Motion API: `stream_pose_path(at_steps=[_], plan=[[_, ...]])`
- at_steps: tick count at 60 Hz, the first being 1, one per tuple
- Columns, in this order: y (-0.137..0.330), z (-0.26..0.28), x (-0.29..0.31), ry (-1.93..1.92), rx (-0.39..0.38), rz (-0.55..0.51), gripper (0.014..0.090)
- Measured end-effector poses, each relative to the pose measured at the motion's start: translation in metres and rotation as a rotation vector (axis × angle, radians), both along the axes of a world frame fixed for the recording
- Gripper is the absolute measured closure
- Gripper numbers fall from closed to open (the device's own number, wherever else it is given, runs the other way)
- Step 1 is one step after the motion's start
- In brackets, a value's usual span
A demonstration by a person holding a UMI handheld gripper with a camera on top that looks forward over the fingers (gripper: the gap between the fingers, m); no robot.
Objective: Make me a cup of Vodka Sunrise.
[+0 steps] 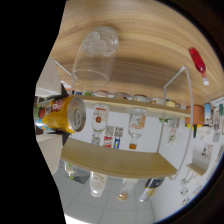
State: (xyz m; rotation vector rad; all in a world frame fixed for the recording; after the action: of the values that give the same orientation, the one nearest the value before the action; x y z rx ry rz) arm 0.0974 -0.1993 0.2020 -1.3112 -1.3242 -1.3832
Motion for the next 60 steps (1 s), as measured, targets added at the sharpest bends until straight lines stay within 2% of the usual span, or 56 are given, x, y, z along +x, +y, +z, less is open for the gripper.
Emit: stream_pose_path(at_steps=[8,14,26,33,36,42,50,54,60], plan=[[0.006,-0.006,-0.011,-0.231,-0.027,0.062,0.0535],[0.006,-0.015,-0.014,-0.264,-0.059,0.078,0.0532],[0.005,0.000,-0.011,-0.146,-0.027,0.075,0.0532],[-0.003,0.031,-0.012,0.155,0.012,0.085,0.0530],[-0.008,0.042,-0.011,0.344,0.002,0.089,0.0530],[-0.020,0.074,0.002,0.759,0.040,0.091,0.0528],[-0.036,0.114,0.040,1.193,0.143,0.120,0.0527],[-0.041,0.113,0.066,1.366,0.169,0.101,0.0528],[-0.039,0.091,0.104,1.581,0.161,0.059,0.0529]])
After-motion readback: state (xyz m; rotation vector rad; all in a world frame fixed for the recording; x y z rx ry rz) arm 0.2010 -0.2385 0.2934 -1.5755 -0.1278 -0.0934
